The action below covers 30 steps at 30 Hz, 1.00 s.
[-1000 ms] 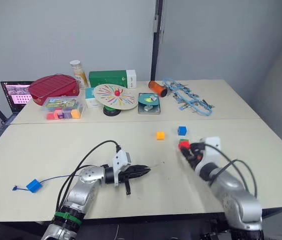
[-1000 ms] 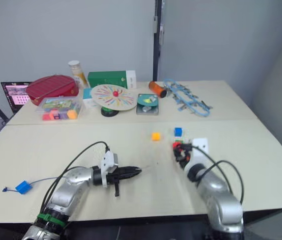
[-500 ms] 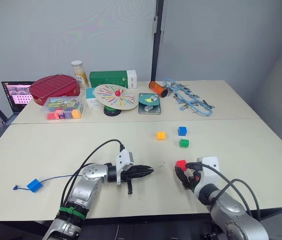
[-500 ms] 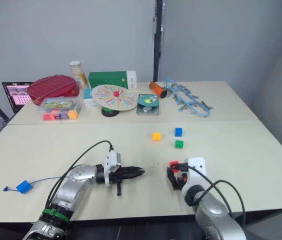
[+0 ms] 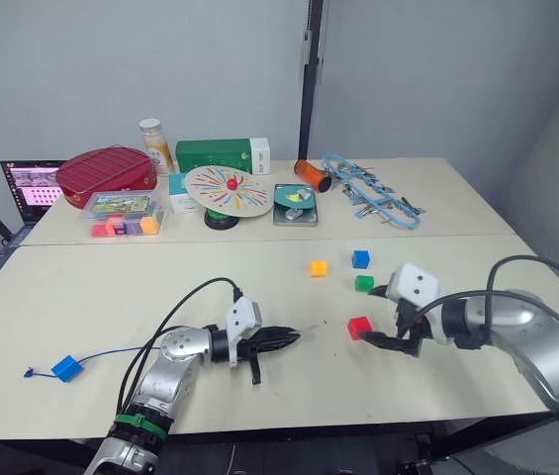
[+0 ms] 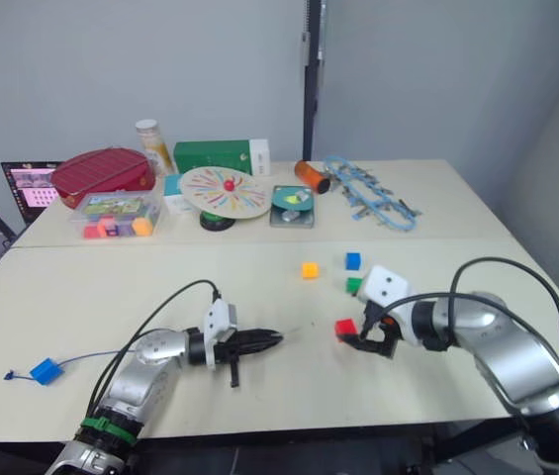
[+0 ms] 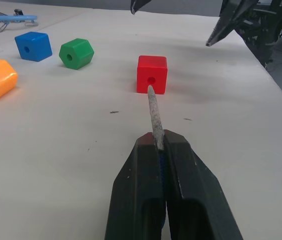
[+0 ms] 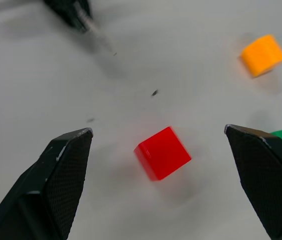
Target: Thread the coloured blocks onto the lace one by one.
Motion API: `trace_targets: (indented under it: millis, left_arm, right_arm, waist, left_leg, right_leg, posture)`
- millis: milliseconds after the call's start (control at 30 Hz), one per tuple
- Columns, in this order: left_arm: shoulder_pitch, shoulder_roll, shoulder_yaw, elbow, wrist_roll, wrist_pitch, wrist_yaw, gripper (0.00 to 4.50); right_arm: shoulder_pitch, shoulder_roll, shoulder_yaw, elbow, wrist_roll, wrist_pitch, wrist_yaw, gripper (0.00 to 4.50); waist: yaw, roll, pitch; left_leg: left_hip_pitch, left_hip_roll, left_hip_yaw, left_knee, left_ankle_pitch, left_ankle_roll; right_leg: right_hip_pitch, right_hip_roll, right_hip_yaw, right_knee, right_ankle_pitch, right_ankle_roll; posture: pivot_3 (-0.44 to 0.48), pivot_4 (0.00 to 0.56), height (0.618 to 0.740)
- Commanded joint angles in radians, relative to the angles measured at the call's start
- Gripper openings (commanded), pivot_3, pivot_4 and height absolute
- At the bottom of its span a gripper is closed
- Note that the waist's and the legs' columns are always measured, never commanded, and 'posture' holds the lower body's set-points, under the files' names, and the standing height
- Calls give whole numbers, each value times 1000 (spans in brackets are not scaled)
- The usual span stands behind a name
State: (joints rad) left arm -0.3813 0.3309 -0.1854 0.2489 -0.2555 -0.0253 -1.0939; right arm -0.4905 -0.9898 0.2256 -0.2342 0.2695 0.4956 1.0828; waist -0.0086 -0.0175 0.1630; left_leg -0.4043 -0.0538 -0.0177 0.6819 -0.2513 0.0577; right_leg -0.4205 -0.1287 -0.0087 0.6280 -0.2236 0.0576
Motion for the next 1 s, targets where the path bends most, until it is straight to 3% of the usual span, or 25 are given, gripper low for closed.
trace_targets:
  millis: [33, 167, 367, 500, 700, 1000]
  left_arm:
    - [5, -9, 16, -51, -11, -19, 21, 0]
    - [18, -5, 22, -80, -5, -15, 43, 0]
    - [43, 6, 33, -132, -14, -10, 60, 0]
    - [45, 18, 26, -144, -11, 1, 58, 0]
    - [39, 32, -6, -138, 3, 6, 31, 0]
    - [8, 40, -59, -133, 17, 24, -21, 0]
  right_arm:
    - [-164, 39, 121, 223, -147, -217, 148, 4471]
    - [-330, 133, 235, 544, -282, -456, 262, 4471]
    - [-412, 221, 239, 777, -317, -585, 357, 4471]
    - [-431, 249, 230, 839, -328, -614, 389, 3306]
    - [-373, 240, 175, 705, -257, -474, 456, 1203]
    - [-178, 214, 118, 303, -208, -180, 391, 1183]
  waist:
    - [-5, 0, 0]
    - [-6, -1, 0]
    - [1, -1, 0]
    - [0, -1, 0]
    - [1, -1, 0]
    - [12, -1, 0]
  left_leg:
    - [0, 0, 0, 1, 0, 0]
    - [0, 0, 1, 0, 1, -1]
    - [-2, -1, 0, 0, 4, -7]
    - [-2, -1, 1, 0, 3, -7]
    - [-2, -1, 0, 0, 2, -4]
    - [-2, -1, 0, 0, 0, -2]
  right_leg:
    - [0, 0, 0, 0, 0, 0]
    - [-1, 0, 1, 1, 0, 0]
    - [-3, -2, 1, 0, 1, 1]
    - [-3, -2, 1, 0, 1, 1]
    - [-3, -2, 1, 1, 1, 1]
    - [-4, -2, 1, 1, 1, 0]
  posture:
    - [0, 150, 740]
    - [0, 150, 740]
    - [0, 150, 740]
    - [0, 150, 740]
    - [0, 150, 740]
    - [0, 150, 740]
